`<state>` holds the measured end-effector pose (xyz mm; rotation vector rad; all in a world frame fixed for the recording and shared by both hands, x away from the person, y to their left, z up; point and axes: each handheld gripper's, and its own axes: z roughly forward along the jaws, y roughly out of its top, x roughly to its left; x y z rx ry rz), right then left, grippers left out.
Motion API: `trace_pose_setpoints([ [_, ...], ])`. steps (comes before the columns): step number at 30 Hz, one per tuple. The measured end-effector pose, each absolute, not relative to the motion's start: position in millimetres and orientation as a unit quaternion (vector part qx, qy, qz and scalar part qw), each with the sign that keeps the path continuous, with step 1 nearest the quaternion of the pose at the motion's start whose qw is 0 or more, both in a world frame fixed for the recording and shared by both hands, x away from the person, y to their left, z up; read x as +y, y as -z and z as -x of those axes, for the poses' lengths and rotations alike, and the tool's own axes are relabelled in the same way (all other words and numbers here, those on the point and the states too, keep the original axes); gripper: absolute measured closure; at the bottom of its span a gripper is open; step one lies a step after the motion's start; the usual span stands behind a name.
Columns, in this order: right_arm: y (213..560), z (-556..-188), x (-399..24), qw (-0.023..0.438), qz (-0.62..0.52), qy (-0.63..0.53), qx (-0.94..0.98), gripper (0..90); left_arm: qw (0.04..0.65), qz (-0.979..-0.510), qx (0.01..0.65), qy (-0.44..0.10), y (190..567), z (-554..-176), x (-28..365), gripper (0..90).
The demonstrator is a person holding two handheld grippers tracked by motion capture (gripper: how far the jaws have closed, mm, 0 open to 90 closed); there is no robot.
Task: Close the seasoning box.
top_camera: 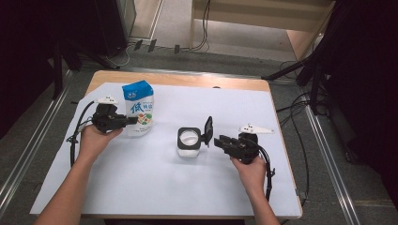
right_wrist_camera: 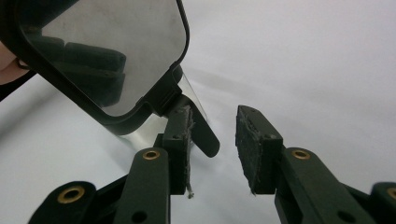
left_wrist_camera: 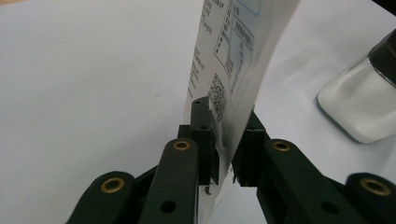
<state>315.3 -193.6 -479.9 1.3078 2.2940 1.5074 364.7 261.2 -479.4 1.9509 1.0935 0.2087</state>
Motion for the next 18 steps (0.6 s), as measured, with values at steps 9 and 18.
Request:
trace_pose_setpoints([
  [9,480.7,-315.5,-191.8,0.049,-0.426,-0.492,0.758,67.6,0.435,-0.784,0.435,-0.079,479.4,-363.7,261.0,75.2],
  [18,480.7,-315.4,-192.0,0.048,-0.428,-0.492,0.757,67.7,0.446,-0.784,0.424,-0.081,475.1,-358.8,260.6,70.3],
])
